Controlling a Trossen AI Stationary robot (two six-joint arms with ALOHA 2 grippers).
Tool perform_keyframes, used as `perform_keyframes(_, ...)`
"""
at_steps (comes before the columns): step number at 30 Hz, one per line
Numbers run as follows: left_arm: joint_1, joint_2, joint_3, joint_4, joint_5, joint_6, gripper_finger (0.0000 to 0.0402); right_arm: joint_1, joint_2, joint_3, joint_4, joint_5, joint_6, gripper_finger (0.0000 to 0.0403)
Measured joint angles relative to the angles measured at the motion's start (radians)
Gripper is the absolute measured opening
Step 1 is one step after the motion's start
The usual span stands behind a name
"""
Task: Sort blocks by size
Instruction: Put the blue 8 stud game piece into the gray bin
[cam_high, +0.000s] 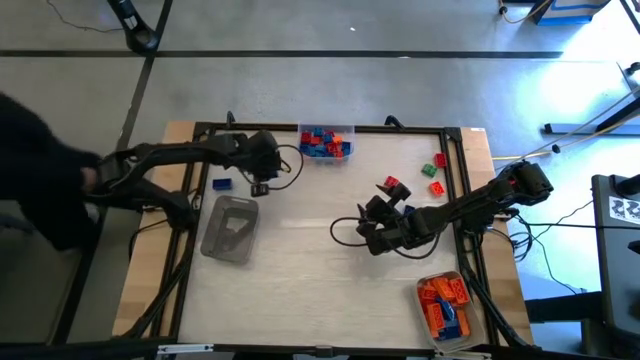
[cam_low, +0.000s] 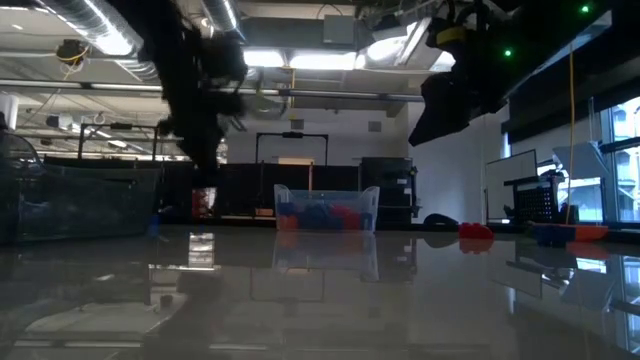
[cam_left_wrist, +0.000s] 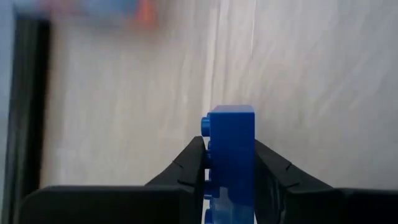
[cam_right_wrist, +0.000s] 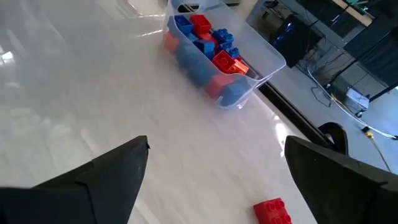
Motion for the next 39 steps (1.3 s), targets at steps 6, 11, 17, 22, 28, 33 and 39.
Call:
perform_keyframes(6,-0.122,-0.138,0.01,0.14,0.108,-0.124,0.0071,0.0,0.0,0.0,0.091,-0.03,-0.058,0.0374)
perform_keyframes(11,-0.239,-0.213,0.004,0.321,0.158,-0.196,0.0071,-0.013,0.0,0.0,0.245,-0.079,-0.19,0.0374)
perform_keyframes(17,-0.363,-0.213,0.001,0.468,0.16,-0.237,0.0073,-0.026,0.004,0.0,0.493,-0.117,-0.393,0.0374)
perform_keyframes(22,-0.445,-0.198,0.001,0.617,0.159,-0.262,0.0073,-0.067,0.046,0.0,0.775,-0.241,-0.599,0.0374)
perform_keyframes(28,-0.508,-0.188,0.001,0.717,0.14,-0.258,0.0074,-0.114,0.106,0.0,1.116,-0.457,-0.749,0.0374)
perform_keyframes(33,-0.529,-0.188,0.001,0.721,0.075,-0.243,0.0074,-0.12,0.124,0.0,1.257,-0.597,-0.784,0.0374)
perform_keyframes(39,-0.531,-0.188,0.001,0.75,0.067,-0.243,0.0076,-0.123,0.129,0.005,1.337,-0.644,-0.79,0.0368)
